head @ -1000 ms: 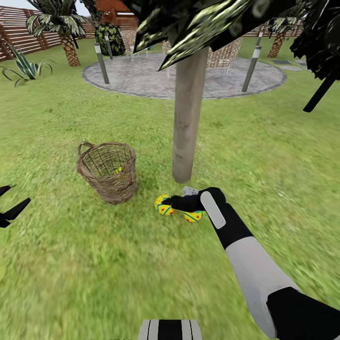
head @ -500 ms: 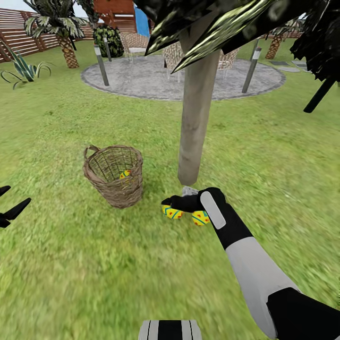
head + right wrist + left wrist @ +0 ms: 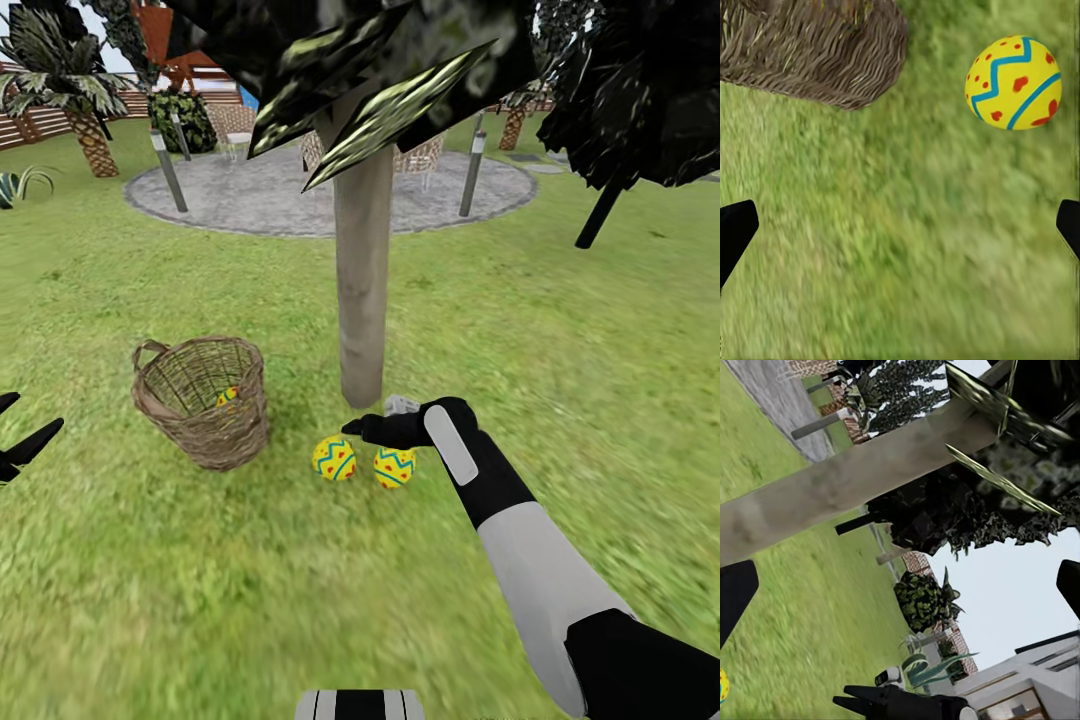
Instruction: Take the three Easter eggs out of the wicker basket on the lawn in the garden, then place them on the lawn next to a single tree (choose any tree) so that all three eggs are next to the same tree and none are left in the basket.
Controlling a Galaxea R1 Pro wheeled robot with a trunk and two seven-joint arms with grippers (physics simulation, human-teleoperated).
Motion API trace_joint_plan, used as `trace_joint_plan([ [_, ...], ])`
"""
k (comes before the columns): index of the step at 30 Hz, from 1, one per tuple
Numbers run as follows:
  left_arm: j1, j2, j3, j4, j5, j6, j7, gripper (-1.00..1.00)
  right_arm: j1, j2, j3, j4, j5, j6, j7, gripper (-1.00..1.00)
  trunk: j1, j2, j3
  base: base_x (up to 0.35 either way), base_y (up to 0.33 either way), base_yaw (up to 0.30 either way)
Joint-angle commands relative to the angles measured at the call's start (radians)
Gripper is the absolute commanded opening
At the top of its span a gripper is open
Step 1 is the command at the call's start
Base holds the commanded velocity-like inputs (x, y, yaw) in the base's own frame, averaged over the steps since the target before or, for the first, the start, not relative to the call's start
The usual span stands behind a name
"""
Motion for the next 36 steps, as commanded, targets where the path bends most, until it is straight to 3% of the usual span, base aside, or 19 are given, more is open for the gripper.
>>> trace_joint_plan([
  [1, 0.0, 0.001, 0.001, 0.0, -0.003, 0.004, -0.004, 1.0, -0.001, 0.0, 0.001, 0.0, -0.009, 0.002, -0.01, 1.0, -0.004, 0.007, 0.003, 0.0, 0.0, -0.249],
  [4, 0.0, 0.002, 0.001, -0.002, -0.003, 0.004, -0.004, 1.0, -0.001, 0.001, 0.001, 0.0, -0.009, 0.002, -0.01, 1.0, -0.016, 0.028, 0.014, 0.0, 0.0, -0.097],
  [14, 0.003, -0.005, 0.03, -0.006, -0.003, 0.004, -0.005, 1.0, -0.001, 0.005, 0.002, 0.0, -0.011, 0.002, -0.01, 1.0, -0.016, 0.028, 0.014, 0.0, 0.032, -0.006],
  [36, 0.003, -0.004, 0.031, -0.004, -0.002, 0.004, -0.006, 1.0, 0.007, 0.004, 0.002, 0.001, -0.011, 0.002, -0.01, 1.0, -0.016, 0.028, 0.036, 0.0, 0.295, -0.201],
])
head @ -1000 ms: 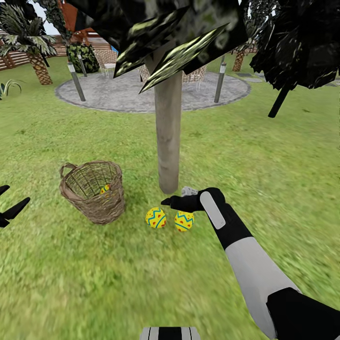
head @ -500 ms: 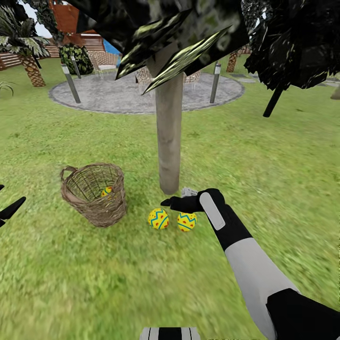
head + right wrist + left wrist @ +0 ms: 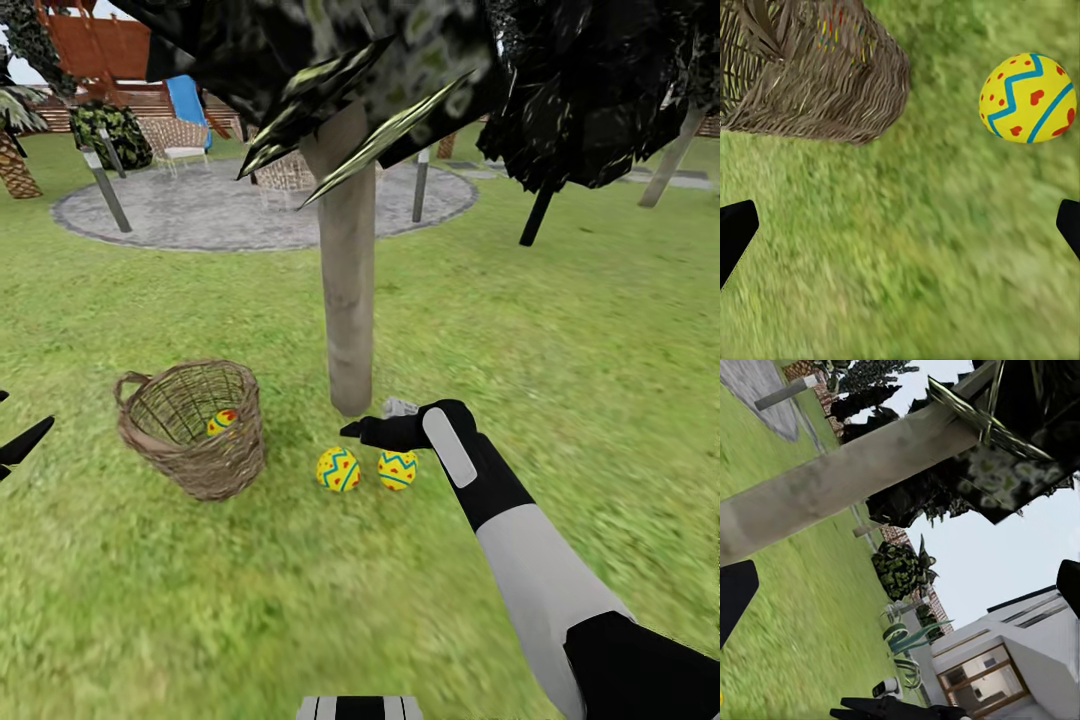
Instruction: Take the three Easter eggs out of the wicker basket on the lawn in the garden, then place them on the lawn next to a single tree (choose any tree) so that all three eggs are next to the same tree and none are left in the basket.
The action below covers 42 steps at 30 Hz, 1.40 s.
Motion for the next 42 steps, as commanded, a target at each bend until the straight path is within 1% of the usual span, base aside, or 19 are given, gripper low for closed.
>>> trace_joint_plan([
  [1, 0.0, 0.0, 0.001, 0.0, -0.003, 0.004, -0.005, 1.0, -0.001, 0.0, 0.001, 0.0, -0.01, 0.003, -0.01, 1.0, 0.0, 0.0, 0.0, 0.0, 0.27, -0.148],
  [9, 0.0, -0.003, 0.001, -0.002, -0.003, 0.004, -0.006, 1.0, -0.001, 0.0, 0.0, 0.002, -0.011, 0.003, -0.01, 1.0, 0.0, 0.0, 0.001, -0.046, 0.074, -0.025],
  [18, 0.0, 0.0, 0.001, -0.002, -0.003, 0.005, -0.006, 1.0, -0.001, 0.0, 0.0, 0.0, -0.011, 0.003, -0.01, 1.0, 0.0, 0.0, 0.001, -0.186, 0.247, -0.003],
  [24, 0.0, 0.002, 0.002, -0.001, -0.003, 0.005, -0.006, 1.0, -0.001, -0.001, 0.0, -0.001, -0.011, 0.003, -0.009, 1.0, 0.0, 0.0, 0.006, -0.1, 0.311, -0.222],
  [42, 0.0, 0.003, 0.001, -0.008, -0.003, 0.006, -0.006, 1.0, 0.0, -0.003, 0.0, -0.002, -0.008, 0.003, -0.008, 1.0, 0.0, 0.0, 0.022, -0.004, 0.328, -0.253],
])
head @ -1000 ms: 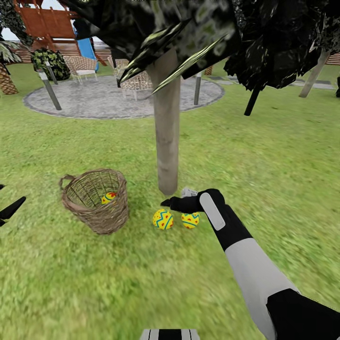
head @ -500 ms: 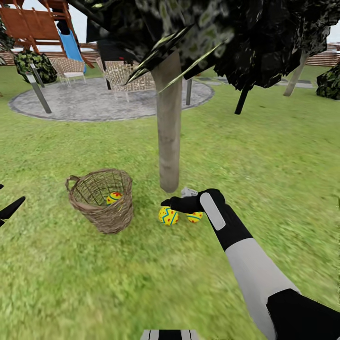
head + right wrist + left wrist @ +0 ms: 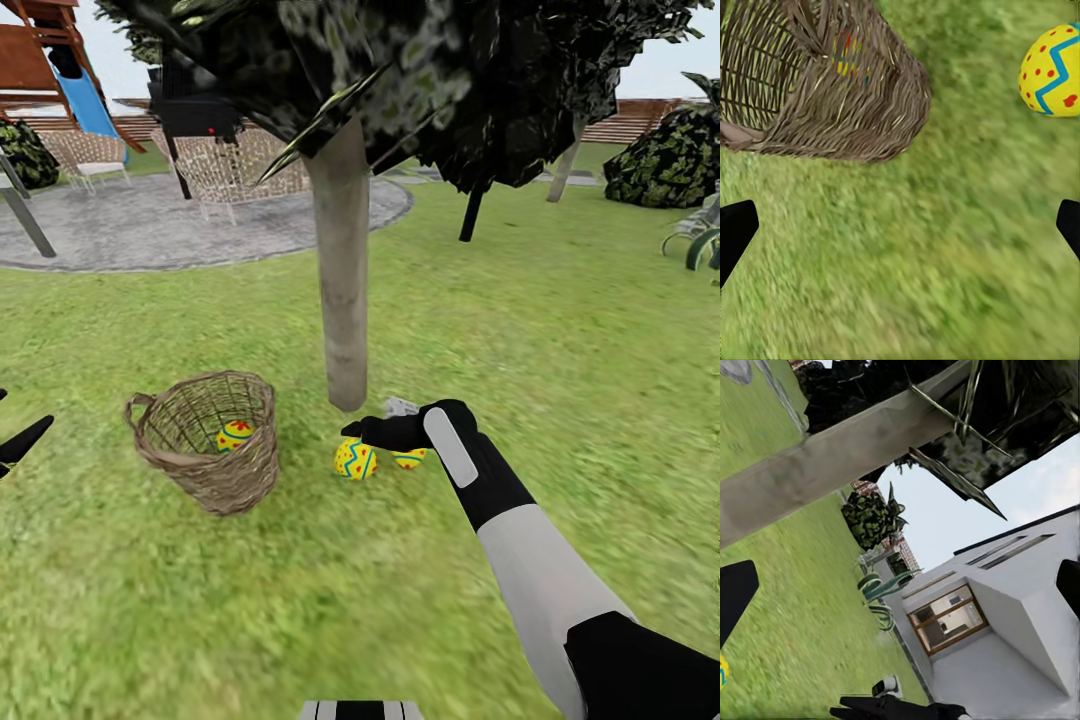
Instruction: Take the three Easter eggs out of the wicker basket on the lawn in the garden, then place them on the lawn next to a single tree (choose any tree) so that all three eggs are next to the same tree and none are left in the basket.
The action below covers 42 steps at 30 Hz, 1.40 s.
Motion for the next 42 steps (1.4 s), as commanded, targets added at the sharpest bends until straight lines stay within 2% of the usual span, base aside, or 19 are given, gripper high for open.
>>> trace_joint_plan([
  [1, 0.0, -0.001, 0.001, -0.002, -0.003, 0.003, -0.005, 1.0, -0.001, 0.0, 0.001, 0.0, -0.009, 0.003, -0.01, 1.0, 0.0, 0.0, 0.0, 0.0, 0.258, -0.253],
  [7, 0.001, -0.006, 0.01, -0.001, -0.003, 0.002, -0.005, 1.0, -0.001, 0.0, 0.001, 0.0, -0.009, 0.003, -0.01, 1.0, 0.0, 0.0, 0.005, 0.0, 0.064, -0.242],
  [11, 0.001, -0.004, 0.012, -0.004, -0.003, 0.003, -0.005, 1.0, -0.001, 0.0, 0.0, -0.001, -0.014, 0.003, -0.009, 1.0, -0.015, 0.028, 0.019, 0.0, 0.004, -0.088],
  [13, 0.001, -0.002, 0.009, -0.005, -0.002, 0.003, -0.005, 1.0, -0.001, -0.001, -0.001, -0.002, -0.032, 0.003, -0.009, 1.0, -0.023, 0.042, 0.026, 0.0, 0.001, -0.021],
  [17, 0.001, -0.003, 0.006, -0.005, -0.001, 0.003, -0.005, 1.0, -0.001, -0.001, -0.001, -0.012, -0.095, 0.002, -0.009, 1.0, -0.038, 0.07, 0.038, 0.0, 0.0, -0.005],
  [19, 0.001, -0.003, 0.005, -0.002, -0.001, 0.003, -0.005, 1.0, 0.0, 0.001, 0.0, -0.028, -0.106, 0.001, -0.002, 1.0, -0.046, 0.084, 0.045, 0.0, 0.0, -0.001],
  [22, 0.001, -0.003, 0.005, -0.001, -0.001, 0.003, -0.005, 1.0, 0.007, 0.005, 0.001, -0.044, -0.111, 0.0, 0.053, 1.0, -0.058, 0.105, 0.054, 0.0, 0.0, 0.0],
  [26, 0.001, -0.003, 0.005, 0.0, -0.001, 0.003, -0.005, 1.0, 0.013, 0.01, 0.008, -0.05, -0.108, -0.003, 0.192, 1.0, -0.073, 0.133, 0.066, 0.0, 0.0, 0.0],
  [28, 0.001, -0.003, 0.005, 0.0, -0.001, 0.003, -0.005, 1.0, 0.014, 0.012, 0.027, -0.051, -0.105, -0.006, 0.219, 1.0, -0.081, 0.147, 0.073, 0.0, 0.0, 0.0],
  [33, 0.001, -0.002, 0.005, -0.003, -0.001, 0.003, -0.005, 1.0, 0.014, 0.014, 0.13, -0.07, -0.102, -0.014, 0.236, 1.0, -0.1, 0.182, 0.088, 0.0, 0.0, 0.0],
  [42, 0.001, -0.004, 0.005, -0.008, -0.001, 0.003, -0.003, 1.0, 0.014, 0.013, 0.148, -0.098, -0.104, -0.014, 0.238, 1.0, -0.13, 0.238, 0.113, 0.0, 0.0, 0.0],
])
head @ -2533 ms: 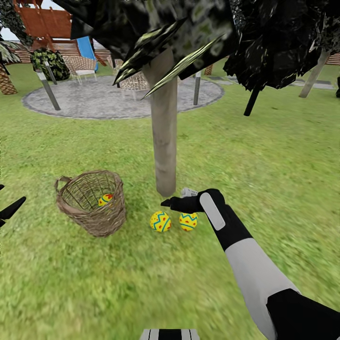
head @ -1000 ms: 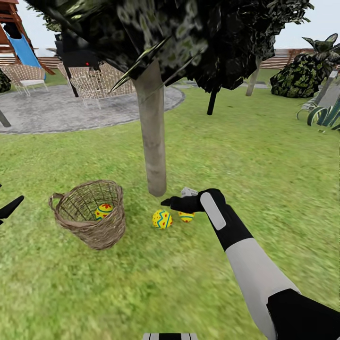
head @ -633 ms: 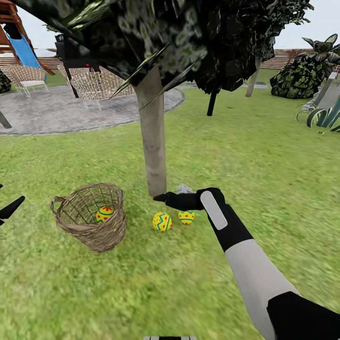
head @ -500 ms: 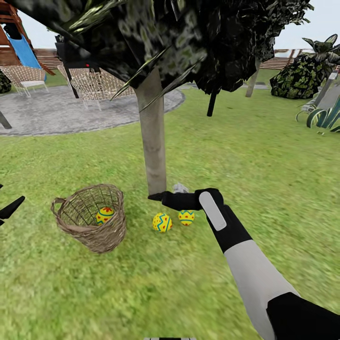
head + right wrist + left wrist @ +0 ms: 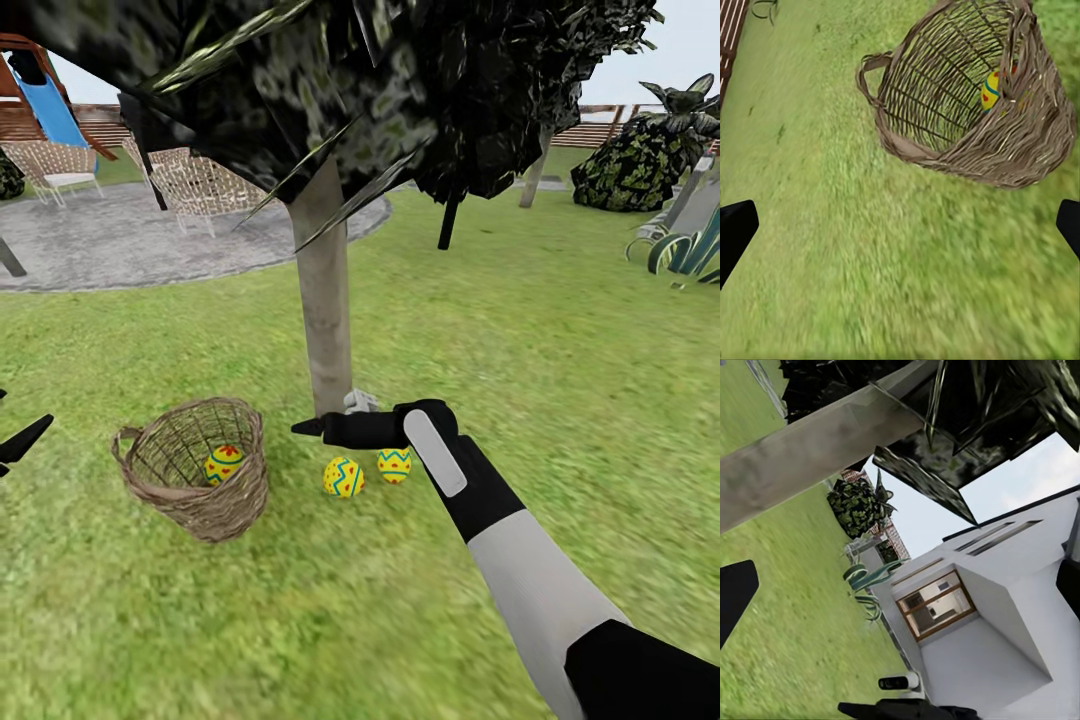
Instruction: Take the three Easter eggs out of the wicker basket on the lawn in the garden, then place them on the lawn next to a single tree (choose any tree) so that all three eggs are next to the same tree and none are left in the basket.
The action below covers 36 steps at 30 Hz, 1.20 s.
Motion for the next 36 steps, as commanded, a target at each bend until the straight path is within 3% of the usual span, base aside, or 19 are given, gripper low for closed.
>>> trace_joint_plan([
  [1, -0.001, -0.002, 0.002, 0.0, -0.003, 0.004, -0.004, 1.0, -0.001, 0.0, -0.001, 0.001, 0.01, 0.003, 0.009, 1.0, 0.0, 0.0, -0.001, 0.0, 0.0, 0.0],
  [12, -0.002, -0.012, 0.007, 0.002, -0.004, 0.002, -0.004, 1.0, -0.001, 0.0, 0.0, -0.002, 0.012, 0.003, 0.005, 1.0, 0.0, 0.0, -0.001, 0.0, 0.031, 0.0],
  [30, -0.001, -0.01, 0.008, 0.011, -0.004, 0.003, -0.005, 1.0, -0.001, 0.0, 0.002, -0.003, 0.014, 0.003, -0.005, 1.0, 0.0, 0.0, -0.001, 0.001, 0.305, 0.0],
  [36, -0.001, -0.01, 0.008, 0.012, -0.004, 0.003, -0.005, 1.0, -0.001, 0.002, 0.018, -0.002, 0.017, 0.0, -0.09, 1.0, 0.0, 0.0, -0.001, 0.149, 0.286, 0.0],
])
